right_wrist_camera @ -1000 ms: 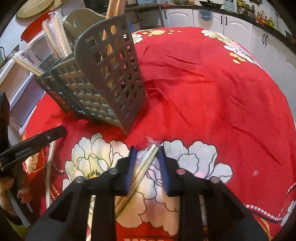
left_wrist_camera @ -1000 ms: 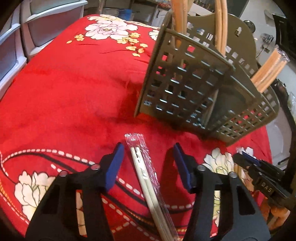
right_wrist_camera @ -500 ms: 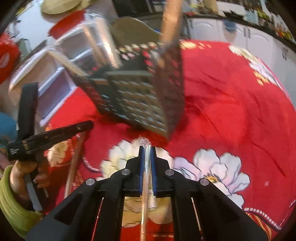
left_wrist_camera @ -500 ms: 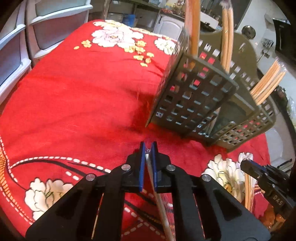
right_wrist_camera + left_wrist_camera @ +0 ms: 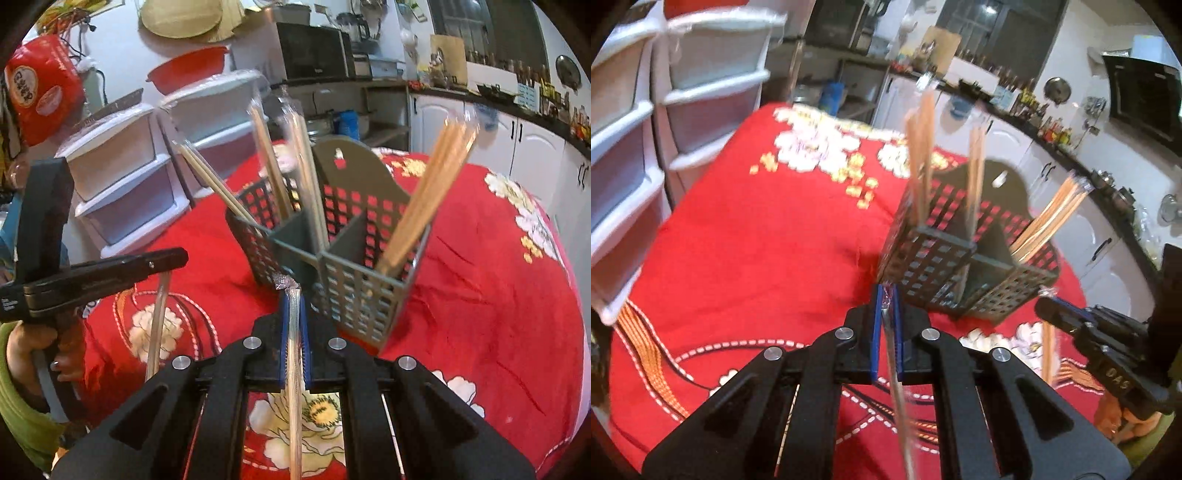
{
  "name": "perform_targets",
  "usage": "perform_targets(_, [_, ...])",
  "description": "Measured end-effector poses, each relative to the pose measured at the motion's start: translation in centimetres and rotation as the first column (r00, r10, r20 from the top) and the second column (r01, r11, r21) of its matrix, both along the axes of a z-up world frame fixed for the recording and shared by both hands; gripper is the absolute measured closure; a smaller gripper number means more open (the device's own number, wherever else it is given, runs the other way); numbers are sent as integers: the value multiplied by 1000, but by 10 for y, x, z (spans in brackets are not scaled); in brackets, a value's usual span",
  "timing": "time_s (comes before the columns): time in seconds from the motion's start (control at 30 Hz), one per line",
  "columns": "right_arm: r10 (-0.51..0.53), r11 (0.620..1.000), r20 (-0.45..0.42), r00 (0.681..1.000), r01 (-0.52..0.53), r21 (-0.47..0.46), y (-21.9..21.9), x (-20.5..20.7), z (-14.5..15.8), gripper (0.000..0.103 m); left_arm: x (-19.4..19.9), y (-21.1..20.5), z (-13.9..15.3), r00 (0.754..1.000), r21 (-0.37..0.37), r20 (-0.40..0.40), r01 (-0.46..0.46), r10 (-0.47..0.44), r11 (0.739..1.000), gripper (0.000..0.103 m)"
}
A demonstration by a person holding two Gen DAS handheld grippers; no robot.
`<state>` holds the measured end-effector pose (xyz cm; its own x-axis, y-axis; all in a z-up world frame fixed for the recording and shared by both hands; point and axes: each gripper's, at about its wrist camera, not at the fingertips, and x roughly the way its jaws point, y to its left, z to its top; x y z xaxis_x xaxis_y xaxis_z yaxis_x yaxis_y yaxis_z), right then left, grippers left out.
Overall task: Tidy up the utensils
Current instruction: 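Lift both held chopsticks and carry them above the grey caddy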
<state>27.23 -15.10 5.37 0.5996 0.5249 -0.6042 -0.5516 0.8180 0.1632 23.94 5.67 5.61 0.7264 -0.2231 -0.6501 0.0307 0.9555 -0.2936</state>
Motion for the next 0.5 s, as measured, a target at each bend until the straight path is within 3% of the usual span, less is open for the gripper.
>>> perform_targets(0.5, [-48, 998, 168, 985, 39, 56, -21, -27, 70, 97, -16, -16, 70, 984, -1, 162, 76, -75, 997, 102])
